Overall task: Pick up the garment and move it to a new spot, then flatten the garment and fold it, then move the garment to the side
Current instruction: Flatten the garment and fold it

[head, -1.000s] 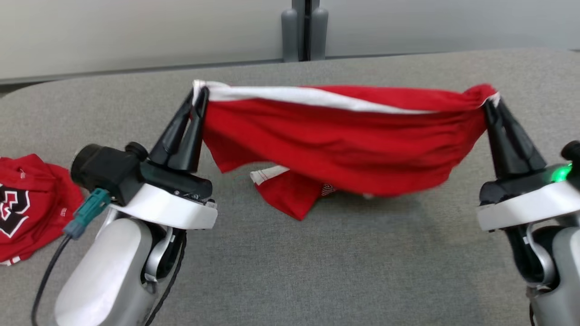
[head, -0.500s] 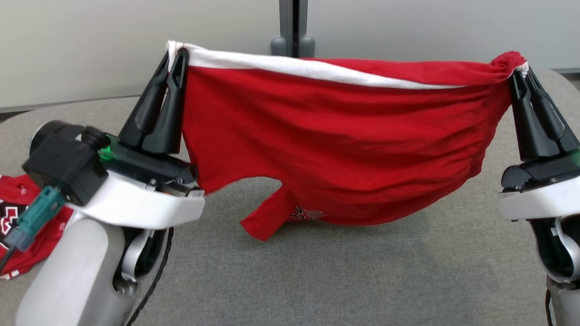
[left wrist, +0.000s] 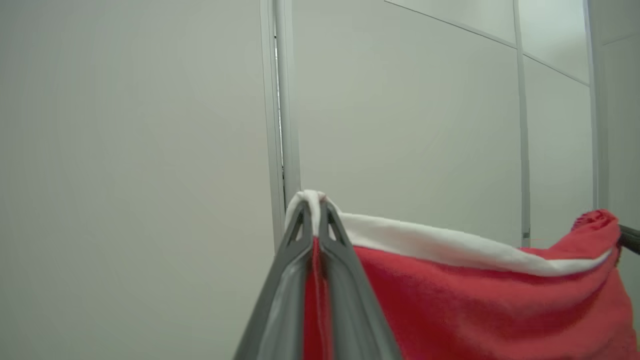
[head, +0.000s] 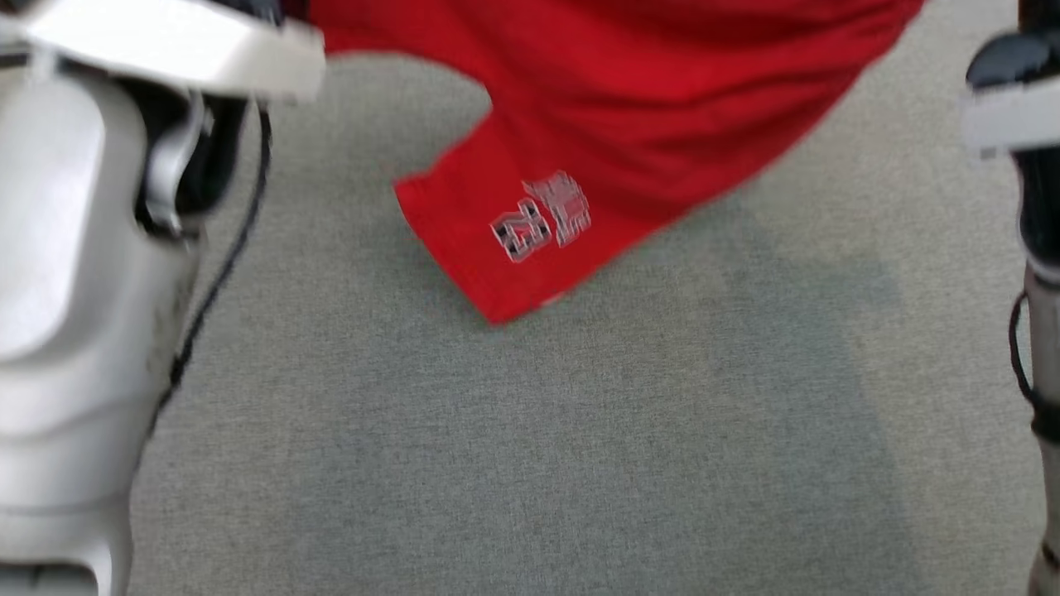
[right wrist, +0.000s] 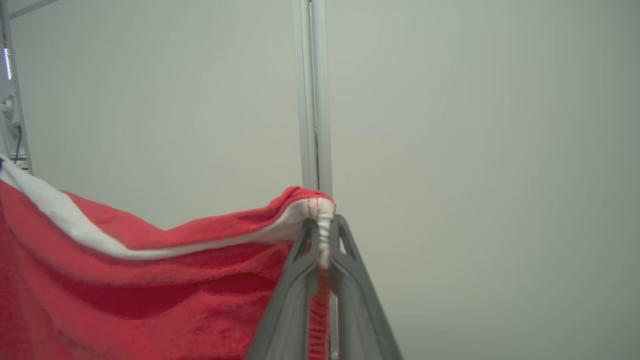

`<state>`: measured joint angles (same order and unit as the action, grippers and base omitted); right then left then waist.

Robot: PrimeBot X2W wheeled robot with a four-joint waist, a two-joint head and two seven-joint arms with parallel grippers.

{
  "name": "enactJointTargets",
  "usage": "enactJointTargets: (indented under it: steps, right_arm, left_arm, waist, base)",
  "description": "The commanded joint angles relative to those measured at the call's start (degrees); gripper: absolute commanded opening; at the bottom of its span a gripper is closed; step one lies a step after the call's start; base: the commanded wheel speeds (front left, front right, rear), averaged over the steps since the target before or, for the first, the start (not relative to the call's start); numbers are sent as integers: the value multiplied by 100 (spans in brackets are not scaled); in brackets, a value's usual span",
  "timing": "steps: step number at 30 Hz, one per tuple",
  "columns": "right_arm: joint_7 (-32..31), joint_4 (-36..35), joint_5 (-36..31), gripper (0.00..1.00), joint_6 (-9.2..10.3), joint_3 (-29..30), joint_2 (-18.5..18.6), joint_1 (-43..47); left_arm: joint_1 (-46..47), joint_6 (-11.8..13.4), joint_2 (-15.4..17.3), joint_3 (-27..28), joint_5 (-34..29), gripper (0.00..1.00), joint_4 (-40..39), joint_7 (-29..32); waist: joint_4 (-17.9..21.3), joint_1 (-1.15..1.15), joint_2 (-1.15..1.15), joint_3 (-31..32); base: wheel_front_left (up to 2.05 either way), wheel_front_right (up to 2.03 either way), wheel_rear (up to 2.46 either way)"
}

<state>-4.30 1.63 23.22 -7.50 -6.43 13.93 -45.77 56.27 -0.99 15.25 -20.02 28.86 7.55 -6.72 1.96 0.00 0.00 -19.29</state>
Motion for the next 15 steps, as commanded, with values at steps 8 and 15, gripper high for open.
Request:
enactJointTargets:
  steps: [8,15]
  right_arm:
    - [827,1853,288,0,2,-347,-361,-1898]
    - [1586,3762,450,0,2,-824,-665,-2727]
  left_arm:
    - [1779,-260,-314,66,-74,0,1869,-481]
    - [2205,-394,-618,40,50,0,3594,-679]
  waist:
    - [38,0,0,-491]
    - [53,0,0,-558]
  base:
    - [0,0,0]
    - [0,0,0]
